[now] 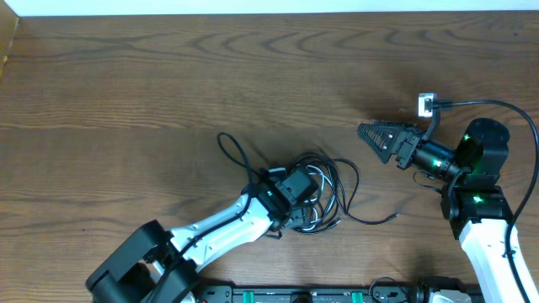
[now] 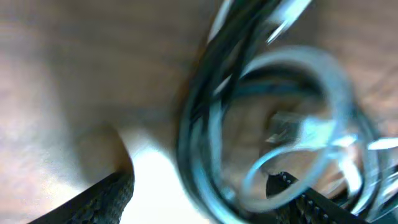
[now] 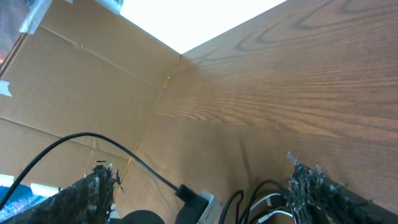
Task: Untangle cables
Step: 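Close the left gripper on the black and white cable loops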
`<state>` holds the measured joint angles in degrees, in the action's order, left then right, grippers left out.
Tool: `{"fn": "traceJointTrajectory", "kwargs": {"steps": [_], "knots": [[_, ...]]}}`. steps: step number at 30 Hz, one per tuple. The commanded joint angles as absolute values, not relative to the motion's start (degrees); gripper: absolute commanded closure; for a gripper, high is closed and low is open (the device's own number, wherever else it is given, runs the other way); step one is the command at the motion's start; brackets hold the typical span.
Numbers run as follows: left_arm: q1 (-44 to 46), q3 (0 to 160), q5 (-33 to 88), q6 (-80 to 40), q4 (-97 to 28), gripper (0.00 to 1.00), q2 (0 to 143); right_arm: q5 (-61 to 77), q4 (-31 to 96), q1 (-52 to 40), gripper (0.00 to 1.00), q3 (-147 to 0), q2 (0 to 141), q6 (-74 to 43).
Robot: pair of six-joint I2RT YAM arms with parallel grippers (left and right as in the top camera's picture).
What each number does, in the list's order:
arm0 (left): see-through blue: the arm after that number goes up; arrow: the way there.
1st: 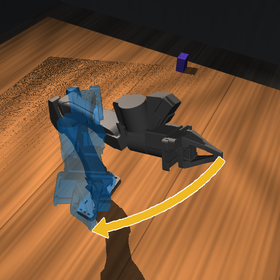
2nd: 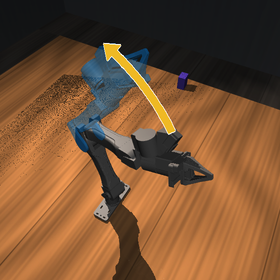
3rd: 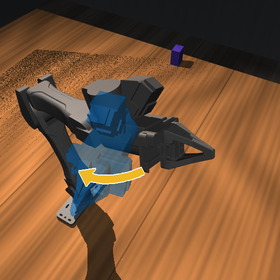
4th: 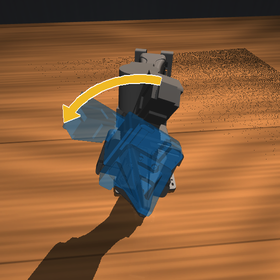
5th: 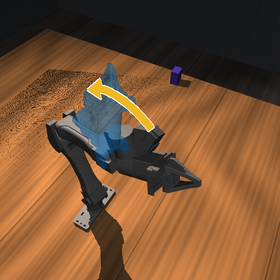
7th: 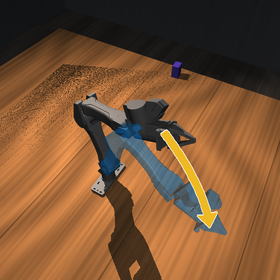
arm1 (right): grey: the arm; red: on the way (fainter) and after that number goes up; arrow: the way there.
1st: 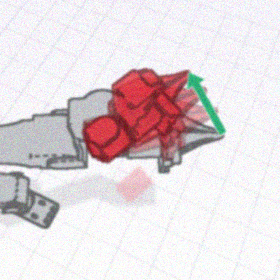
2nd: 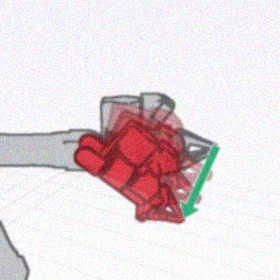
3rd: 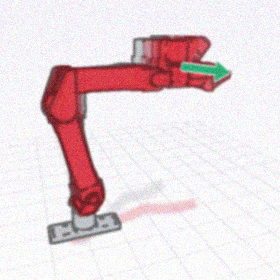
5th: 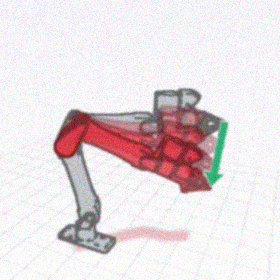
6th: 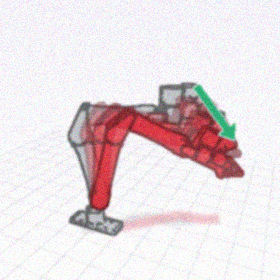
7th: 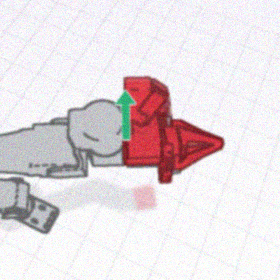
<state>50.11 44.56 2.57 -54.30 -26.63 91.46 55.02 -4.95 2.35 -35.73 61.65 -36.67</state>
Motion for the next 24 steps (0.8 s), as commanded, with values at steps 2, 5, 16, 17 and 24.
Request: {"fn": "traceJointTrajectory", "kwargs": {"steps": [2,5,16,17,24], "knots": [[50.2,43.3,2.8,-55.5,-23.6,0.27,98.5,55.2,-4.9,2.6,0.12,-35.9,61.2,-36.2],[50.2,43.3,3.0,-55.4,-23.4,0.40,98.5,55.6,-4.9,2.6,0.12,-35.9,61.2,-36.2],[50.2,43.3,7.0,-55.4,-24.5,0.55,98.5,55.6,-4.9,2.6,0.12,-35.9,61.2,-36.2],[50.2,43.3,7.0,-55.4,-24.5,0.60,98.5,55.6,-4.9,2.6,0.12,-35.9,61.2,-36.2],[49.9,43.4,6.5,-52.9,-23.8,0.92,98.5,55.6,-4.9,2.6,0.12,-35.9,61.2,-36.2]]}}
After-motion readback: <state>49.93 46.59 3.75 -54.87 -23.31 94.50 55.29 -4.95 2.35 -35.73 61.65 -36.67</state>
